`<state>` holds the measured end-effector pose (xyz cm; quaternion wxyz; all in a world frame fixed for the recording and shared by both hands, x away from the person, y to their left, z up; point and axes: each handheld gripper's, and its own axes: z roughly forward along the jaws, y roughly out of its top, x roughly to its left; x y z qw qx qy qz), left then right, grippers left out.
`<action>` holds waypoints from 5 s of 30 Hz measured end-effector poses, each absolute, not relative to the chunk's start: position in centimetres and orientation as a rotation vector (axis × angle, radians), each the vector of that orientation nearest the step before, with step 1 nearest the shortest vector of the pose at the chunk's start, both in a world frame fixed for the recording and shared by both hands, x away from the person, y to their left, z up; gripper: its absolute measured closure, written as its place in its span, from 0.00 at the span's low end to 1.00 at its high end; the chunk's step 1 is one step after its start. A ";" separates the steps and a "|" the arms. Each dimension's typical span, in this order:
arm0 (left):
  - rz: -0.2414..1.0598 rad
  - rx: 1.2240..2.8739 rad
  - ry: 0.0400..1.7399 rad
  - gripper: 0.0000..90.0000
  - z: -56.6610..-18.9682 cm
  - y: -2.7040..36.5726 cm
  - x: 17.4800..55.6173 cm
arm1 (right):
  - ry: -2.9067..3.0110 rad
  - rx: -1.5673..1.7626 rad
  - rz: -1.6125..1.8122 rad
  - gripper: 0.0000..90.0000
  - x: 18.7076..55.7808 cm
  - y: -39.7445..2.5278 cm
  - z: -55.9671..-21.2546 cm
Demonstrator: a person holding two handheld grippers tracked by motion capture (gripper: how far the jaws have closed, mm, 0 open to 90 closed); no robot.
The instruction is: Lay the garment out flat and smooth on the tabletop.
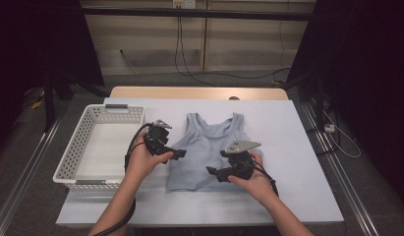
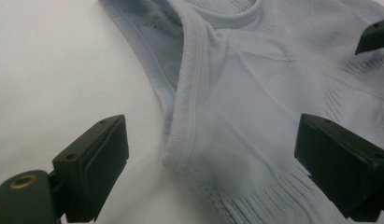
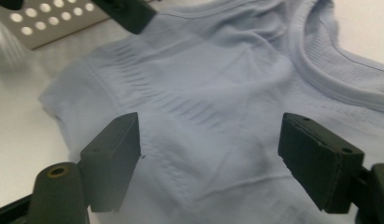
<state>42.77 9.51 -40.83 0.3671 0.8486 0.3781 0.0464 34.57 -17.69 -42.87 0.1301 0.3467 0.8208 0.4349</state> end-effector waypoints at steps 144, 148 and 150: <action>0.202 2.097 1.043 0.18 -37.9 9.6 47.5 | 2.634 0.726 1.400 0.90 31.9 -7.5 -44.1; 0.196 2.104 1.048 0.21 -38.3 9.3 48.1 | 2.646 0.704 1.425 0.90 31.6 -7.4 -43.9; 0.199 2.108 1.044 0.21 -38.5 9.2 48.4 | 2.648 0.699 1.433 0.90 31.4 -7.4 -43.8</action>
